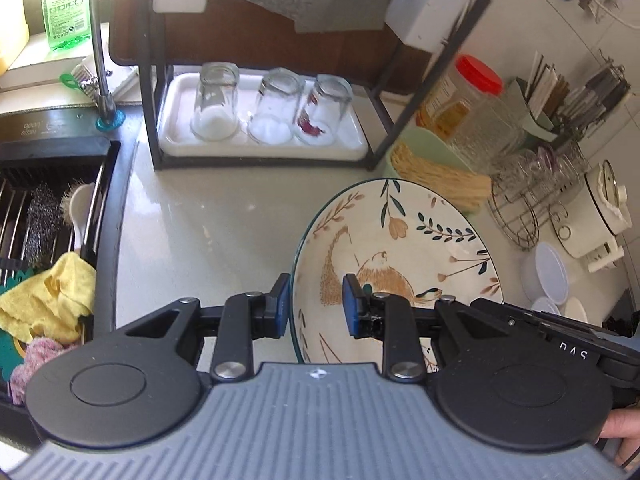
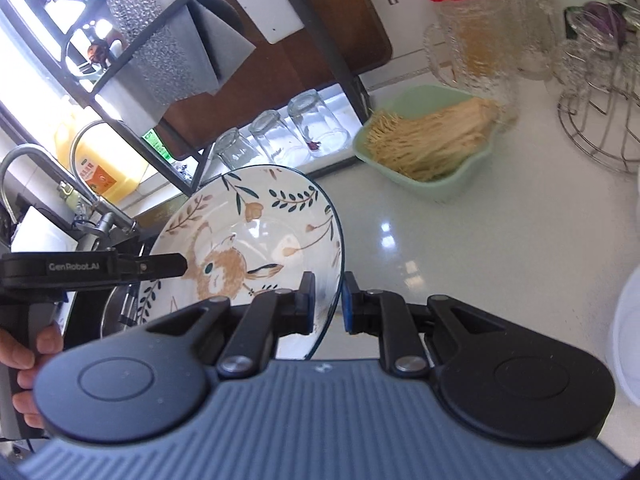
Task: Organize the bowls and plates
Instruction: 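Lift the deer-print plate with both grippers and carry it toward the plate stack, then lower the deer-print plate onto the leaf-pattern plate with both grippers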
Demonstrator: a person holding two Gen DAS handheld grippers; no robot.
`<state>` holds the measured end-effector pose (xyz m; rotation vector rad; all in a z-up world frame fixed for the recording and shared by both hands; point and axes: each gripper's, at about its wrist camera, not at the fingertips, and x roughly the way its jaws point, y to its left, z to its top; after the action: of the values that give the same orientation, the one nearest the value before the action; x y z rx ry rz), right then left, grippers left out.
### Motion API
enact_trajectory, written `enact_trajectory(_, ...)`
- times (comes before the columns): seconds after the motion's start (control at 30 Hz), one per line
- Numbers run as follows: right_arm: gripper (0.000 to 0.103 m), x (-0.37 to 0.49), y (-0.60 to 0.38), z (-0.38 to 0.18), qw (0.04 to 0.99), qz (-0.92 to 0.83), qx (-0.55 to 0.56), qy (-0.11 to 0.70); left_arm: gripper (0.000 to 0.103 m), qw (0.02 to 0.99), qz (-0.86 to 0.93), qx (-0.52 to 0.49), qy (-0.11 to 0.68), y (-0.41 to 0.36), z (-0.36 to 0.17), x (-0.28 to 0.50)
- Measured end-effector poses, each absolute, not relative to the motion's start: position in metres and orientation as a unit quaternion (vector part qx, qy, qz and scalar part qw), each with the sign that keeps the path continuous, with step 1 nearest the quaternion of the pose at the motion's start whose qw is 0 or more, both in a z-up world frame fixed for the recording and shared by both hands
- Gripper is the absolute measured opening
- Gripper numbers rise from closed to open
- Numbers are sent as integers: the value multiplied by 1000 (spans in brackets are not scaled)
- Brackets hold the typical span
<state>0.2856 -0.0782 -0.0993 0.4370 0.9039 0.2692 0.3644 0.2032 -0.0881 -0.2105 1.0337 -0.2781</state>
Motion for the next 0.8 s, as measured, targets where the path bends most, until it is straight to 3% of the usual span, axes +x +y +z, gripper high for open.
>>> enact_trajectory(0.8, 17, 212, -94, -126, 875, 106, 165, 443, 30, 809, -107, -38, 576, 150, -131, 303)
